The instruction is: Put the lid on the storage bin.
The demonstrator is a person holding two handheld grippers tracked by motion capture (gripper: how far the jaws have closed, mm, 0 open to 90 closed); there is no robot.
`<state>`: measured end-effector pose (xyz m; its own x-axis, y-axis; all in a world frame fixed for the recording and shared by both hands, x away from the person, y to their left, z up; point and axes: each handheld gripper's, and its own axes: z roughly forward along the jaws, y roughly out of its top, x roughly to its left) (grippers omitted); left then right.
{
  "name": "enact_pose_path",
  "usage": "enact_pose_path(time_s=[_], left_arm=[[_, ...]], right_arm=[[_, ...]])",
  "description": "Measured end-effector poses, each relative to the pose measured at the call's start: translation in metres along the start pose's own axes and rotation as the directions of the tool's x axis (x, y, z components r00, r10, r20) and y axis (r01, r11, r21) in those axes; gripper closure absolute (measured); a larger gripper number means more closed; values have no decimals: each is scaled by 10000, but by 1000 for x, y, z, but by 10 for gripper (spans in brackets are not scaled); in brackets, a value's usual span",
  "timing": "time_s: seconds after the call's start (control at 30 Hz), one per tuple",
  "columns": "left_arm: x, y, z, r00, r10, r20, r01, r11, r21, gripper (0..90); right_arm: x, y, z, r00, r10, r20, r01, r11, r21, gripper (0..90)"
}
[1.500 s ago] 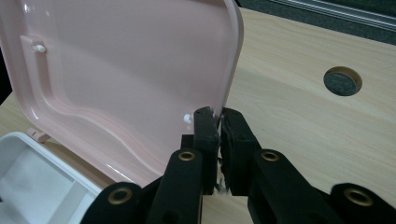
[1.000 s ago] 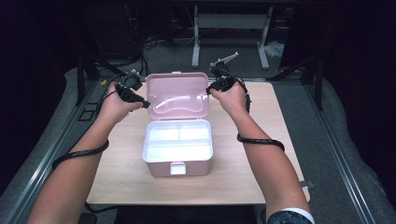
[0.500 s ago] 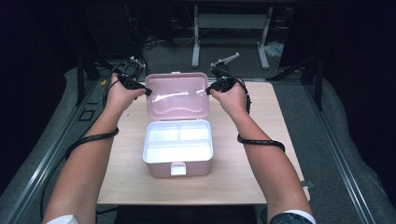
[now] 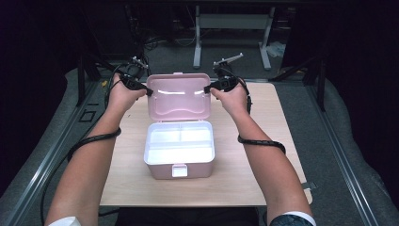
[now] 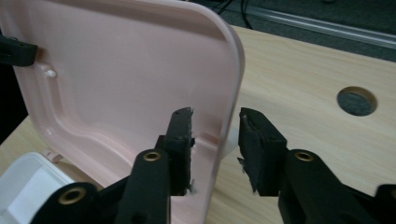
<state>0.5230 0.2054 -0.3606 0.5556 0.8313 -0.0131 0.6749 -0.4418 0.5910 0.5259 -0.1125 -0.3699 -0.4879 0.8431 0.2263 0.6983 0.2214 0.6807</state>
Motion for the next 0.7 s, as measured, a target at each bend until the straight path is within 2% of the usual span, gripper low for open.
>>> enact_pose_path(time_s=[0.03, 0.07, 0.1, 0.3, 0.4, 0.7], left_arm=[[0, 0, 0, 10000, 0, 0, 0, 10000, 0, 757], [2, -2, 0, 9998, -37, 177, 40, 9999, -145, 756], [3, -3, -1, 9996, -78, 268, 84, 9997, -216, 756], [6, -5, -8, 9960, -299, 845, 347, 9978, -560, 713], [2, -4, -14, 9969, -90, 779, 133, 9984, -552, 695], [-8, -12, -34, 9944, 533, 907, -449, 9947, -928, 659]], right_arm=[[0, 0, 0, 10000, 0, 0, 0, 10000, 0, 636], [-1, 1, 3, 9994, 120, -330, -117, 9999, 109, 602], [-1, 2, 4, 9991, 82, -408, -78, 9999, 97, 593], [3, 3, 1, 9982, -16, -606, 22, 9999, 100, 580], [8, 4, -4, 9989, -227, -412, 230, 9997, 73, 576], [18, -6, -26, 9947, -925, -447, 910, 9953, -339, 591]])
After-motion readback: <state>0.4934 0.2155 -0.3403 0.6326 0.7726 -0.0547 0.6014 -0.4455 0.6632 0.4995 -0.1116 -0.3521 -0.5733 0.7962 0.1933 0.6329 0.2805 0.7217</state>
